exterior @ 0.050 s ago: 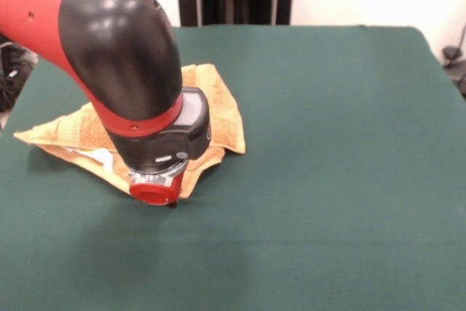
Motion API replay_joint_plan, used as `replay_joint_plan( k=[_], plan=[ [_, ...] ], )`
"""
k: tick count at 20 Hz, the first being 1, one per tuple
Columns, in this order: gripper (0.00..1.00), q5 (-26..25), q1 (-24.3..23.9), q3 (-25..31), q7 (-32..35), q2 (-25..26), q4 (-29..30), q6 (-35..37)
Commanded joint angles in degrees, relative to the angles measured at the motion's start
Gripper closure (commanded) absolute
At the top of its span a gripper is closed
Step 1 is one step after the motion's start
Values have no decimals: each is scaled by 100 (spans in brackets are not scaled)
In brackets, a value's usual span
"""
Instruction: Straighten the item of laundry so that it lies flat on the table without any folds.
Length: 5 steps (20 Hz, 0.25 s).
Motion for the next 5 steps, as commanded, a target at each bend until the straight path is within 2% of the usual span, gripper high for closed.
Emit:
replay_joint_plan(
  k=[1, 2, 5],
  plan=[
    [0, 487, 536, 804, 1573, -420, 589, -1195],
    [0, 434, 570, 709, 1637, -391, 559, -1196],
    [0, 502, 516, 930, 1421, -463, 666, -1241]
  ],
)
